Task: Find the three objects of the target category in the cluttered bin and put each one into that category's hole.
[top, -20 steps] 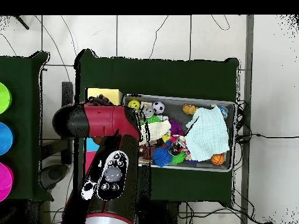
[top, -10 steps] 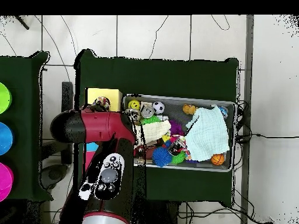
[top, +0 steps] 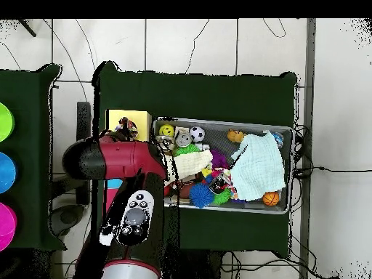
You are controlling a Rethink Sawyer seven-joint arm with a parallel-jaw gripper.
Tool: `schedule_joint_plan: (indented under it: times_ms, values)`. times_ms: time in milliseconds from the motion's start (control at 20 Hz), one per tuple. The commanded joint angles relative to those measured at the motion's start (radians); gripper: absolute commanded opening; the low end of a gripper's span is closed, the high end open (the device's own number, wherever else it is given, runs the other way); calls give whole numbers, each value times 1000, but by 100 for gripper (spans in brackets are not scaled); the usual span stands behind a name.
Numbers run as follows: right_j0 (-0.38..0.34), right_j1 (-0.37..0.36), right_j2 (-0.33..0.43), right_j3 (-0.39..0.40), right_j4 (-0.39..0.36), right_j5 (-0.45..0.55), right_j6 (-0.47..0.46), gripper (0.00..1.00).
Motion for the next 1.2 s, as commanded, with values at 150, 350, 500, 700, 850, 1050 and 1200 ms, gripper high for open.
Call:
schedule_joint_plan:
  times_ms: [150, 350, 500, 700, 850, 1050, 1200]
  values:
    - [-28, 108, 93, 46, 0, -121, 146, 0]
    - [-27, 125, 86, 45, -2, -157, 145, 0]
    - [-24, 141, 79, 35, 0, -176, 146, 0]
    - [-39, 158, 89, 29, -1, -198, 131, 0]
    - [-42, 148, 94, 40, 5, -188, 129, 0]
    - [-37, 91, 96, 77, 19, -106, 128, 0]
    - [-36, 52, 100, 94, 26, -47, 121, 0]
